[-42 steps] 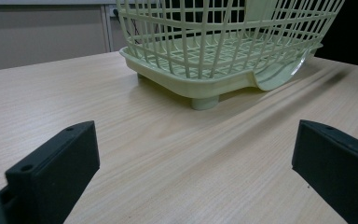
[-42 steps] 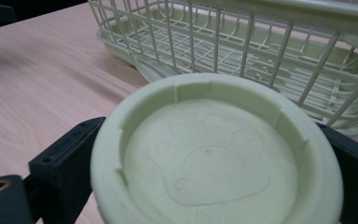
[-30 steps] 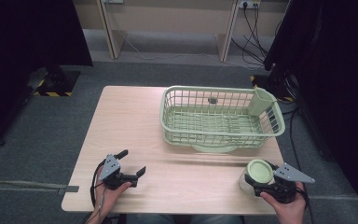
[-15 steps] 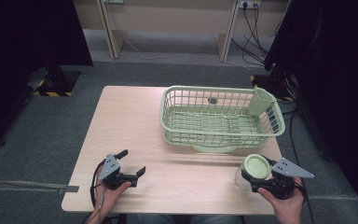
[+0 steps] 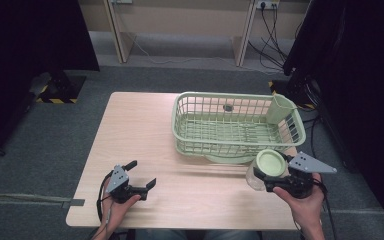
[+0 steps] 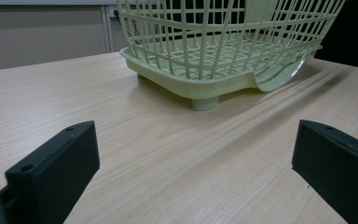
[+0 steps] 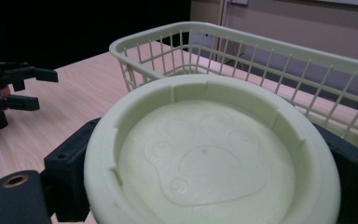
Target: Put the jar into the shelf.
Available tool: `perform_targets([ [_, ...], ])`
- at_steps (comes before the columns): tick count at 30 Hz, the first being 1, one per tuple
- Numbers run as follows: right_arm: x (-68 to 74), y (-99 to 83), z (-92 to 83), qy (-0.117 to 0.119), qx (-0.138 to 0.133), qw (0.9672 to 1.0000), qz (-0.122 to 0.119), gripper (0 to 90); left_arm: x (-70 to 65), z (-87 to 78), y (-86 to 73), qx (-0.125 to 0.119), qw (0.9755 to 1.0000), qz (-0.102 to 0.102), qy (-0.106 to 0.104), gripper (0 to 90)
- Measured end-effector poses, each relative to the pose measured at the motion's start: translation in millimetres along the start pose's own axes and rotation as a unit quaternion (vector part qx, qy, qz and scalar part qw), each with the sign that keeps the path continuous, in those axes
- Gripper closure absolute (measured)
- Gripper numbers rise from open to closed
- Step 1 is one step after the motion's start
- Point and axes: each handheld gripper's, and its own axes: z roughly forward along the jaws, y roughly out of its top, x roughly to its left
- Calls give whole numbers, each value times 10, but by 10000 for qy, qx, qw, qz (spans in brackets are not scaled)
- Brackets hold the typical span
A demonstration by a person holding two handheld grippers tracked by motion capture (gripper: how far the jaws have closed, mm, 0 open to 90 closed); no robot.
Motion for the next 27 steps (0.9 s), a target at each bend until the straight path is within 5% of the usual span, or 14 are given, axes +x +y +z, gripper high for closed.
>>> perform_targets([
  [27, -117, 687, 122, 1, -167, 9999, -44, 120, -1, 1, 1, 5, 10000, 6, -10, 3],
])
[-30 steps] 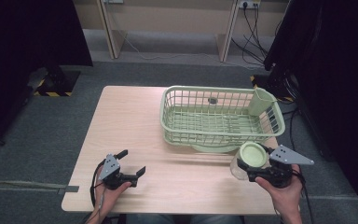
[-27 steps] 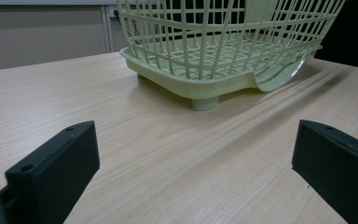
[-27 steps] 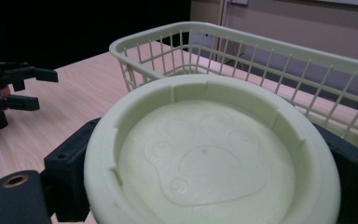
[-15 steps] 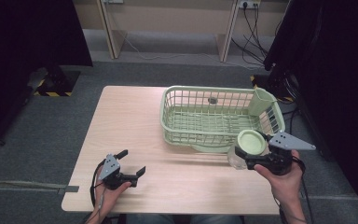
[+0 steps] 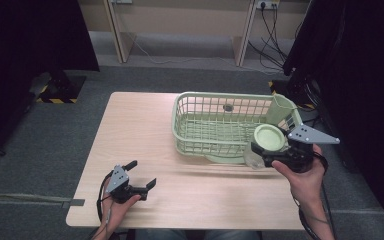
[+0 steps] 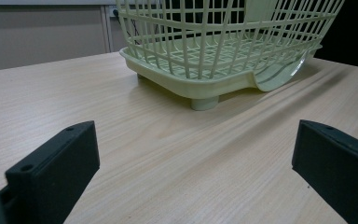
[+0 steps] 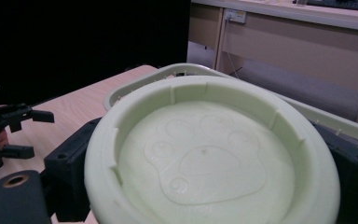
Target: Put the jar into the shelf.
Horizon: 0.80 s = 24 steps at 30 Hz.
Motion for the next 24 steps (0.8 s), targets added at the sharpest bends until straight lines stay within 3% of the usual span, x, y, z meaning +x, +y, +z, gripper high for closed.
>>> perform_targets([
  [2, -8, 26, 10, -6, 0, 10000, 1, 120, 0, -1, 0, -3, 10000, -2, -2, 3],
  [3, -49, 147, 68, -30, -19, 10000, -5, 120, 0, -1, 0, -3, 10000, -2, -2, 3],
  [7, -49, 147, 68, -30, -19, 10000, -5, 120, 1, 0, 0, -1, 10000, -6, -1, 3],
  [10, -108, 287, 158, -68, -12, 10000, -13, 120, 2, 0, 0, -2, 10000, -6, -2, 3],
  [15, -136, 350, 217, -77, 10, 10000, -9, 120, 1, 2, 0, -4, 10000, -7, -6, 3],
  [24, -271, 580, 572, -98, 170, 9998, 96, 120, 4, 1, 0, -3, 10000, -17, -10, 3],
])
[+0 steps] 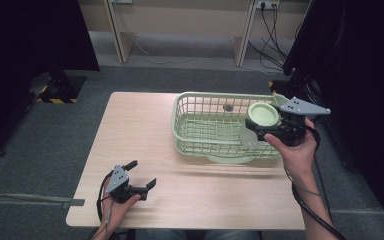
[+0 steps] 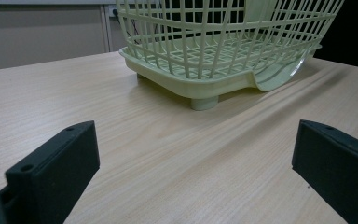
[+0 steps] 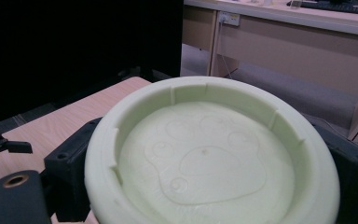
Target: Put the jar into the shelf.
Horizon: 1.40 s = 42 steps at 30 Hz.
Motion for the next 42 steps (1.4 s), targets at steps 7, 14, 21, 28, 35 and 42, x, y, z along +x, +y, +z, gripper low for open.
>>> perform_targets([
  [7, -59, 66, 179, -25, 121, 9999, 77, 120, -2, 1, 0, -3, 10000, 11, -9, 3],
  [14, -189, 105, 450, -111, 268, 9992, 291, 120, -1, 1, 0, 1, 10000, 5, -12, 3],
  [21, -282, 113, 648, -175, 366, 9980, 478, 120, 0, 1, 0, 0, 10000, 12, -25, 3],
  [28, -365, 48, 888, -224, 674, 9954, 643, 120, -1, 1, 0, -2, 10000, 16, -33, 3],
  [35, -412, -29, 1079, -301, 964, 9924, 709, 120, -1, 1, 0, -1, 10000, 19, -38, 2],
  [42, -468, -107, 1230, -439, 1298, 9872, 811, 120, 0, 0, 0, -5, 10000, 15, -47, 2],
])
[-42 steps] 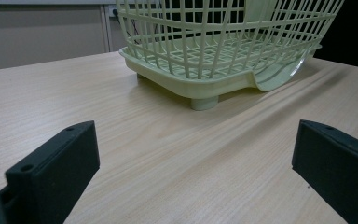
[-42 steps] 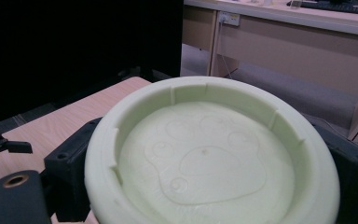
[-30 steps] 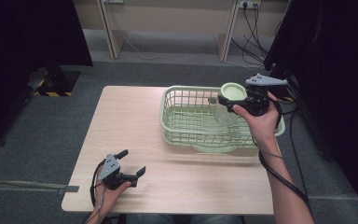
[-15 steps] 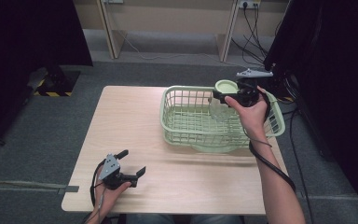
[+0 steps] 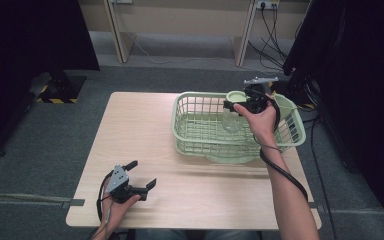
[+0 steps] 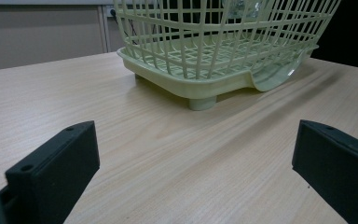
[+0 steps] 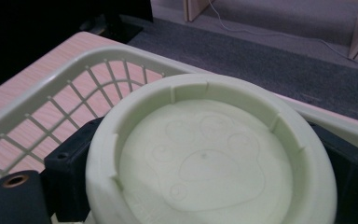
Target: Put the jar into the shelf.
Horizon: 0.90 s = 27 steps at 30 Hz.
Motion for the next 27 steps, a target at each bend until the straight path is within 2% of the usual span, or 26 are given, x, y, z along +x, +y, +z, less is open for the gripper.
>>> perform_targets([
  [15, -107, -92, 266, -180, 549, 9980, 258, 120, 0, 0, 0, 1, 10000, 13, -9, 2],
  [27, -104, -184, 412, -274, 808, 9961, 203, 121, -2, 0, 0, 0, 10000, 17, -14, 2],
])
